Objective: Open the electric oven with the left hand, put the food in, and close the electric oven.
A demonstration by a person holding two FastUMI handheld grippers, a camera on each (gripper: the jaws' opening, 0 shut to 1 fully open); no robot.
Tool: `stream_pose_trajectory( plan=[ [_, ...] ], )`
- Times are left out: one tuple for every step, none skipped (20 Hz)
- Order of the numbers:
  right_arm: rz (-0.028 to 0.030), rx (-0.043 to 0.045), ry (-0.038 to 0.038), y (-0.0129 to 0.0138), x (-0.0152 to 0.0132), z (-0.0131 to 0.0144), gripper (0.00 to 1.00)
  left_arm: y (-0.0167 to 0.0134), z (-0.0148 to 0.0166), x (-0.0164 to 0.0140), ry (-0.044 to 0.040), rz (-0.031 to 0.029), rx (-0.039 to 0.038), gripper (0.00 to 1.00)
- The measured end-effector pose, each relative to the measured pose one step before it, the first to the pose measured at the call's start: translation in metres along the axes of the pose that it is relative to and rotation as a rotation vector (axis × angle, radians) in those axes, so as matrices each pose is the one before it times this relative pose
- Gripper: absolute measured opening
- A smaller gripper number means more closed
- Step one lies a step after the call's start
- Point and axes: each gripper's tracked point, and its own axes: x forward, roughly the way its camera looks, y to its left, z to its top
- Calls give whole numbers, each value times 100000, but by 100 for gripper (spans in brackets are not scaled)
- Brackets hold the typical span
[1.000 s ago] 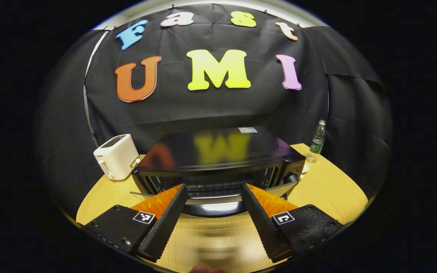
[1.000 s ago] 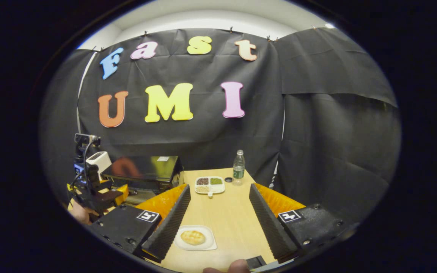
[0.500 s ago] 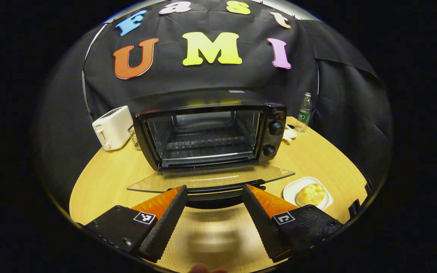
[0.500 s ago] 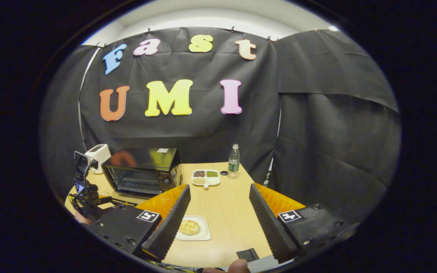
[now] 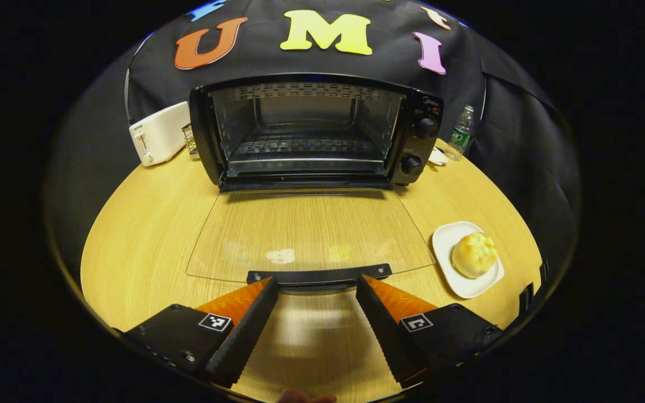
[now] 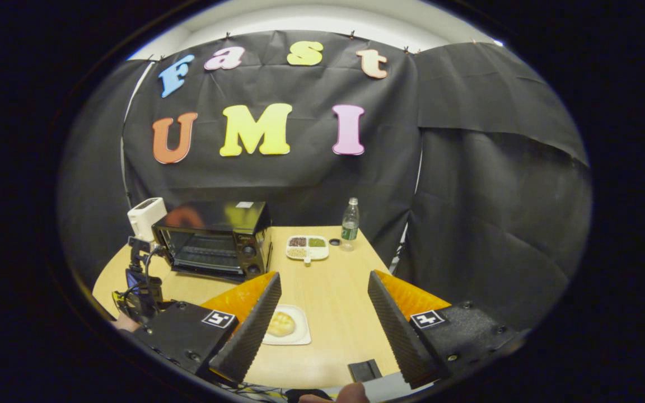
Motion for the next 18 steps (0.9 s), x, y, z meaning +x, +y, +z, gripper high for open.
stream_pose_trajectory(
  plan=[
    [380,307,981,103,183,-487,99,1,-247,95,730,95,-231,94],
    [432,103,909,191,87,-372,99,0,-296,9,1048,-149,-238,94],
    [371,-174,960,152,194,-383,99,-21,128,-176,-379,-181,167,95],
    [392,-300,751,123,134,-258,99,-75,477,-164,-2040,-244,1141,95],
    [395,-223,566,101,109,-336,99,-156,235,-218,-845,-121,1117,94],
    [475,-112,569,137,-20,-150,99,18,146,-304,-670,0,703,94],
    [614,-51,388,135,181,-321,99,64,204,-194,-297,85,-11,94],
    [908,-145,588,172,163,-285,99,-31,213,-204,-644,-84,-491,94],
    [1020,-284,662,161,230,-426,99,60,241,-392,-748,-72,-752,94],
    [1093,51,665,204,253,-424,99,-14,283,-558,-1078,-321,-548,94],
    [1041,208,1129,141,275,-549,99,22,381,-692,-1566,-32,-307,94],
    [1386,389,1110,240,338,-452,99,241,540,-761,-1844,662,-243,94],
    [1665,123,1318,338,487,-890,99,192,497,-1025,-1719,588,-767,94],
    [1608,-325,1340,401,455,-751,99,12,518,-1148,-2087,-30,-1146,94],
    [1325,-444,1324,336,576,-783,99,193,846,-1302,-2857,498,-799,94],
    [1194,-516,1526,323,746,-822,99,311,935,-1222,-3233,607,69,94],
    [1295,-536,1309,456,839,-870,99,376,998,-1305,-3073,1373,669,94],
    [1210,-485,1749,397,879,-842,99,528,801,-1150,-2749,1194,643,93]
  ],
)
